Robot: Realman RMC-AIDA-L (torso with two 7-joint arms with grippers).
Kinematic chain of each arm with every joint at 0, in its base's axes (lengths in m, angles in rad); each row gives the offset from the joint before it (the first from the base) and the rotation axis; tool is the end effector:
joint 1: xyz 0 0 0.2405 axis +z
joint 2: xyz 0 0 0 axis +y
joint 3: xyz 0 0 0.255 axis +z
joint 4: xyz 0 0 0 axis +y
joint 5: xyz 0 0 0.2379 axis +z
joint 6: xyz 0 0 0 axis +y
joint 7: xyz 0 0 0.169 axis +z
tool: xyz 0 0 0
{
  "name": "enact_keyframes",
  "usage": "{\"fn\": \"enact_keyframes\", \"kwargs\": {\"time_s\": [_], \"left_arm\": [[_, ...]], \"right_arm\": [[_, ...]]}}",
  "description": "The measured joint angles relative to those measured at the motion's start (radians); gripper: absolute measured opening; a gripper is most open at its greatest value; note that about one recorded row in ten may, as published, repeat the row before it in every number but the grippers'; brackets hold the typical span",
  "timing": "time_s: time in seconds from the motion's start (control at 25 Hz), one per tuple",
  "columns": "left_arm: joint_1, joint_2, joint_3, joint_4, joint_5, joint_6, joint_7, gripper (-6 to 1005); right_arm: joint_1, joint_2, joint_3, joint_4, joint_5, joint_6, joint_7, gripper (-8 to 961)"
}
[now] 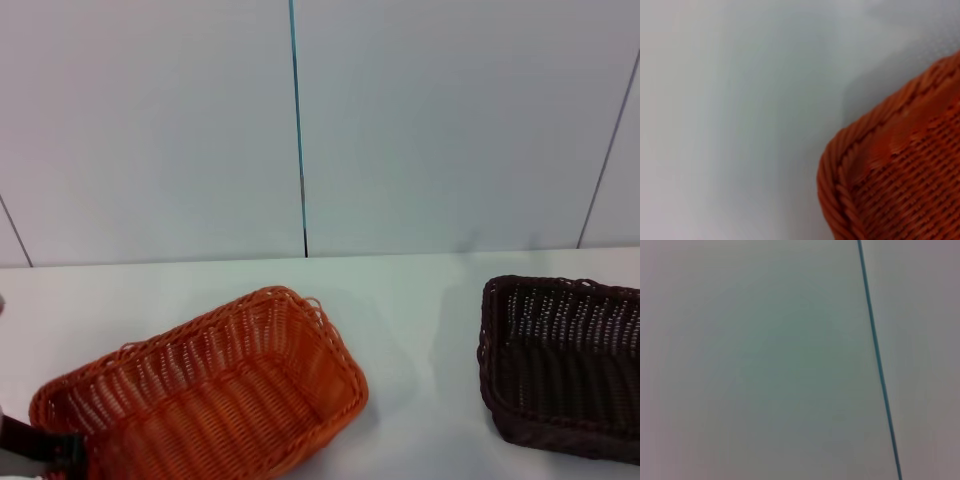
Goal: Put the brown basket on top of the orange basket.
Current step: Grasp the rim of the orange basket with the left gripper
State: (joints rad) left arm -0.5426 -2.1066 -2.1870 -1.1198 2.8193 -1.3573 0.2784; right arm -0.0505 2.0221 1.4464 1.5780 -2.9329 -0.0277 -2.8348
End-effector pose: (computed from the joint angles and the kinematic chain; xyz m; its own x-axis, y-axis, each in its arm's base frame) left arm -0.3151 0.3950 0.0292 0.1760 0.9486 0.2630 0.8386 -0.0045 -0.5447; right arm 0.2212 0.3931 0.0880 -0.5652 0.0573 0.8230 0.8243 0.0783 0.5607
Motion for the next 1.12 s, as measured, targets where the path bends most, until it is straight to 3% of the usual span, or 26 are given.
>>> {"fn": "enact_keyframes", "kwargs": {"time_s": [0.4,0.68,1.12], "left_arm": [[-0.08,0.06,-0.093,0.06,-0.038,-0.059,0.057,154],[-0.128,0.102,-0.109,0.084,-0.049,-0.082,0.062,132],[-0.164,0.14,-0.181,0.123,-0.111,-0.123,0.075,125]], "right_arm": [[-0.002,0.0,-0.003,0.001,0.0,0.001,0.0,917],[0.002,0.0,-0.003,0.0,0.0,0.005,0.0,917],[0.009,0.0,-0.003,-0.008,0.0,0.011,0.0,917]]}}
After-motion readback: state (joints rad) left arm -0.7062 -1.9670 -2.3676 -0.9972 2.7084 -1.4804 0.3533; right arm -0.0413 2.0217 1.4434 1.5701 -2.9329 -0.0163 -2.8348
